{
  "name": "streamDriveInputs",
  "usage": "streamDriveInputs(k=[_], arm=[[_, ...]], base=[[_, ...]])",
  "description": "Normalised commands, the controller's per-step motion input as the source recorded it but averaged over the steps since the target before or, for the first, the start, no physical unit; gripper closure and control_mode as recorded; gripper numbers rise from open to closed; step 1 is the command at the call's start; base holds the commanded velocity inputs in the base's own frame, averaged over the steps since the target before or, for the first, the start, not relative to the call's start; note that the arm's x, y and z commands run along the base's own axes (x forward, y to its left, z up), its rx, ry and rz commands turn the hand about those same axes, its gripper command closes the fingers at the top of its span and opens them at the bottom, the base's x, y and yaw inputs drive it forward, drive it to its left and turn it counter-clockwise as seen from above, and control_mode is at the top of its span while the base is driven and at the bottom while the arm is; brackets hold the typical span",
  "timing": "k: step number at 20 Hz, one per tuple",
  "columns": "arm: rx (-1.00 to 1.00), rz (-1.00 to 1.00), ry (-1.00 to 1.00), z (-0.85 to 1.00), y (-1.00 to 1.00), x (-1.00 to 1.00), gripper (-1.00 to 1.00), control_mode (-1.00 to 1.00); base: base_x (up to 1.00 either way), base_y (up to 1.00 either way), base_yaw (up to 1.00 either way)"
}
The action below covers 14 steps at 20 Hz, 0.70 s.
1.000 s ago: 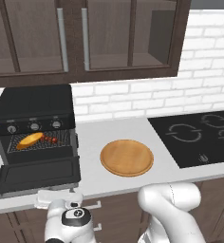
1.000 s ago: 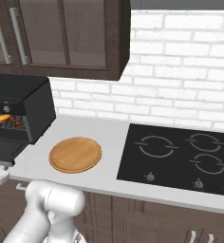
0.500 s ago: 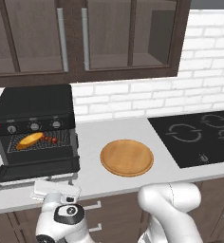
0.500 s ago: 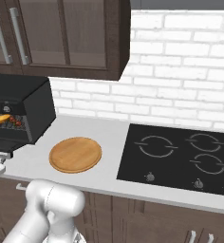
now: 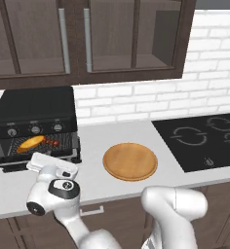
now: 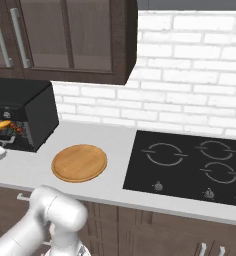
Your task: Pick up the kebab skewer and baguette bread, and place them inside the toaster oven. Close the toaster oven door and start by setting the timer.
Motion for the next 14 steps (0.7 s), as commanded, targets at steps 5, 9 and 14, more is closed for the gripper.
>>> streamDriveInputs(k=[5, 9, 14], arm=[[0.1, 0.0, 0.0, 0.39, -0.29, 0.8, -1.0, -1.0], [0.04, 0.0, 0.04, 0.02, -0.26, 0.95, -1.0, -1.0], [0.01, 0.0, 0.03, -0.05, -0.17, 1.0, -1.0, -1.0]], base=[[0.0, 0.0, 0.0], [0.0, 0.0, 0.0], [0.0, 0.0, 0.0]])
